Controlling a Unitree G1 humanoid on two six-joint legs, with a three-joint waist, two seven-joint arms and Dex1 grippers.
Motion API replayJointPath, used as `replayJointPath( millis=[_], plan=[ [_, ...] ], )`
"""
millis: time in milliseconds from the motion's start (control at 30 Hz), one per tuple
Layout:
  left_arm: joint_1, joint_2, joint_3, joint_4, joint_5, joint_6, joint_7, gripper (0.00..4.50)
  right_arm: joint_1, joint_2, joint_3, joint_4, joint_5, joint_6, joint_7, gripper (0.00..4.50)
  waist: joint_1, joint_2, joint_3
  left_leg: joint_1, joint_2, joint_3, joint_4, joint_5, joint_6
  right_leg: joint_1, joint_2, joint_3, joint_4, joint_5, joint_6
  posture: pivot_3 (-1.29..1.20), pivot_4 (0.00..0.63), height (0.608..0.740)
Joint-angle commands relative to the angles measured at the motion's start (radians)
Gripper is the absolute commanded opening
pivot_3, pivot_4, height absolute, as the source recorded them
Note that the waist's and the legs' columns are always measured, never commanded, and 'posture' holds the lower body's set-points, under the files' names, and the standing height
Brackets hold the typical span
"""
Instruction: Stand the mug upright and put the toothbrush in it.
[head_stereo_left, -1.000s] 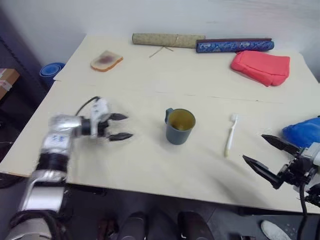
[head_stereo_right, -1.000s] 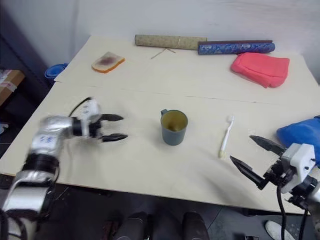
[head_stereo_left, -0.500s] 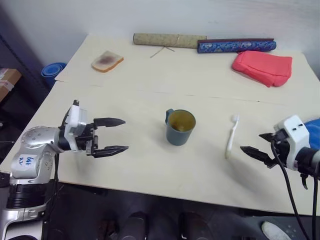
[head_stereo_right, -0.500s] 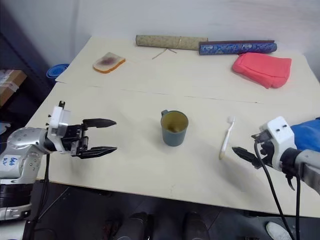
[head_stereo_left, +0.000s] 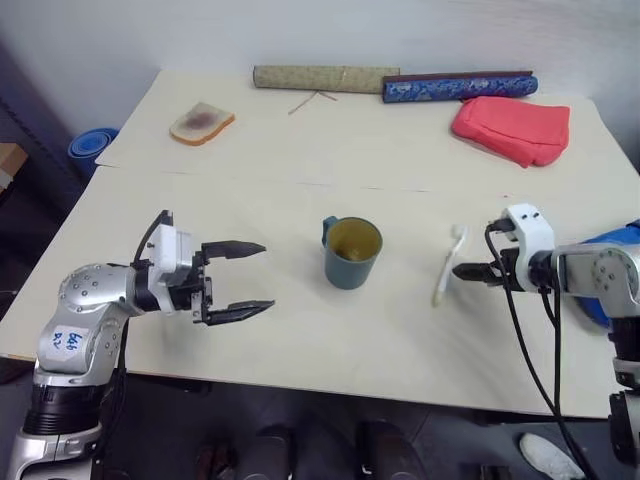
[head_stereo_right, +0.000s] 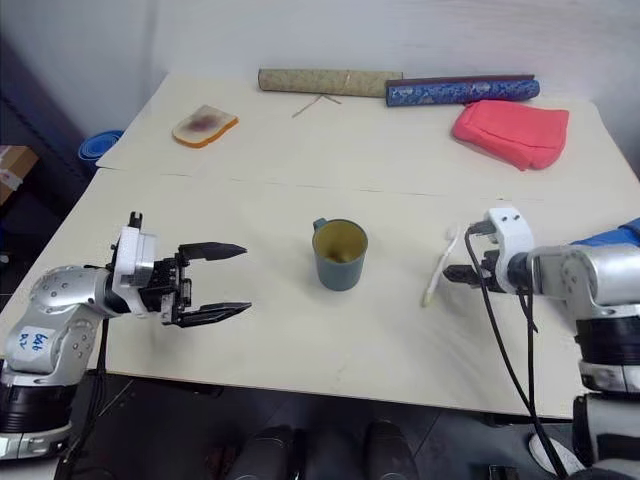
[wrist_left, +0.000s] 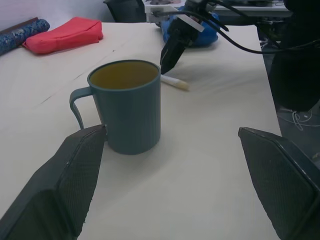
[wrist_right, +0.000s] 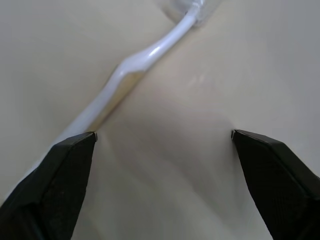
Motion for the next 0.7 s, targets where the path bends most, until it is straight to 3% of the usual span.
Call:
replayJointPath(
  millis=[33, 67, 400, 533, 700],
  plan=[
    [0.037, 0.006, 0.023, -0.065, -0.003, -0.021, 0.03, 4.5, -0.03, 0.015, 0.07, 0.055, -0.033, 0.018, 0.049, 3.59, 0.0, 0.0, 0.0, 0.0, 0.001, 0.0, 0.0, 0.0, 0.0, 0.0, 0.0, 0.0, 0.0, 0.0, 0.0, 0.0, 0.15, 0.74],
    [0.045, 0.006, 0.023, -0.07, -0.002, -0.023, 0.036, 4.5, -0.036, 0.014, 0.08, 0.067, -0.043, 0.012, 0.062, 3.32, 0.0, 0.0, 0.0, 0.0, 0.001, 0.0, 0.0, 0.0, 0.0, 0.0, 0.0, 0.0, 0.0, 0.0, 0.0, 0.0, 0.15, 0.74],
    [0.081, 0.017, 0.018, -0.089, 0.006, -0.045, 0.052, 4.5, -0.121, -0.048, 0.022, 0.097, -0.057, 0.075, 0.149, 3.32, 0.002, -0.001, 0.0, -0.001, 0.001, 0.001, 0.001, 0.0, 0.0, -0.002, 0.0, 0.001, 0.0, 0.0, 0.0, 0.0, 0.15, 0.74],
    [0.067, 0.012, -0.006, -0.055, 0.018, -0.059, 0.04, 4.5, -0.219, 0.033, -0.113, 0.091, -0.012, 0.269, 0.091, 3.32, 0.0, 0.003, 0.001, -0.004, 0.001, 0.001, 0.001, 0.0, 0.0, -0.004, 0.0, 0.001, 0.001, 0.0, 0.0, 0.0, 0.15, 0.74],
    [0.043, 0.003, -0.029, -0.04, 0.026, -0.068, 0.041, 4.5, -0.189, 0.128, -0.126, 0.057, -0.041, 0.273, 0.004, 3.32, 0.002, 0.003, 0.001, -0.006, 0.002, -0.001, 0.001, 0.0, -0.001, -0.004, 0.001, 0.0, 0.0, 0.0, 0.0, 0.0, 0.15, 0.74]
  ],
)
